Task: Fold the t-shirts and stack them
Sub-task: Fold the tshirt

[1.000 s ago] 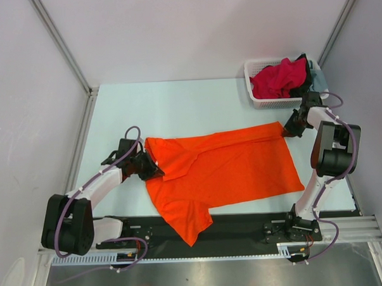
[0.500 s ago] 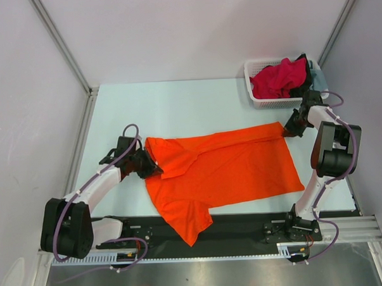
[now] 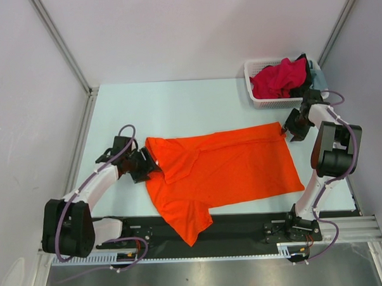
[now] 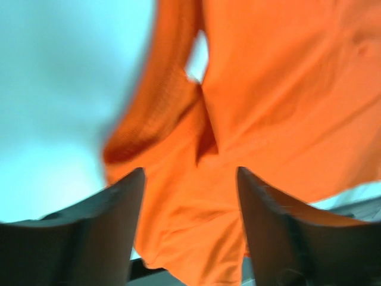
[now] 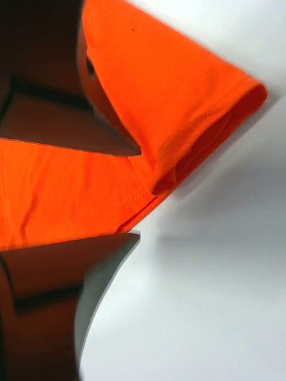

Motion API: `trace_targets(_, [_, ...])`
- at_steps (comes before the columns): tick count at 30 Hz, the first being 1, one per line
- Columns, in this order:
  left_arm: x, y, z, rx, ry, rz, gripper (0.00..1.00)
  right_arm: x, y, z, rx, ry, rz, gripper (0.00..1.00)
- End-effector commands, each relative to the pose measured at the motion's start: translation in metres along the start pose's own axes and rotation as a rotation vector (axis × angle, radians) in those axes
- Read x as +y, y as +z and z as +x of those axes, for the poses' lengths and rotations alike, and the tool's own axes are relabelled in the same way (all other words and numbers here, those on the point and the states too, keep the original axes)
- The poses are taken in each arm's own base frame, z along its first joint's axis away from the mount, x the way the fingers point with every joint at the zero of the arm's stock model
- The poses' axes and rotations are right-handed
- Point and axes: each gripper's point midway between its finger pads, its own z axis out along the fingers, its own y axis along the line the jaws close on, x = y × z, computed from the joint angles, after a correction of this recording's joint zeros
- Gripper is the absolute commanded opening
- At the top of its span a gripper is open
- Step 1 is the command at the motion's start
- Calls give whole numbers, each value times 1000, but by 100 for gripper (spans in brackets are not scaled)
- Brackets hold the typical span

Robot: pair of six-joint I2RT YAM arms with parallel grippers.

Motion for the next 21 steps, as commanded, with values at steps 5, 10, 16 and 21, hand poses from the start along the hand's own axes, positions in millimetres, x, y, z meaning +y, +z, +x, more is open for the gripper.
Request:
trace_targets(5, [-26,-25,-126,-250,83,12,81,32,-40,-24,-103,-93,-26,71])
trace_targets(10, [-22,19,-168,-171,140,-43,90,67,-48,-13,-98,-168,-99,74])
trace_targets(16, [-12,58,-190,-97,170,-55,88,84,-57,-4,-110,-230,-153,75])
trace_targets(21, [-11,74,-190,-45,196,-39,75,82,-53,-2,-107,-243,-154,76])
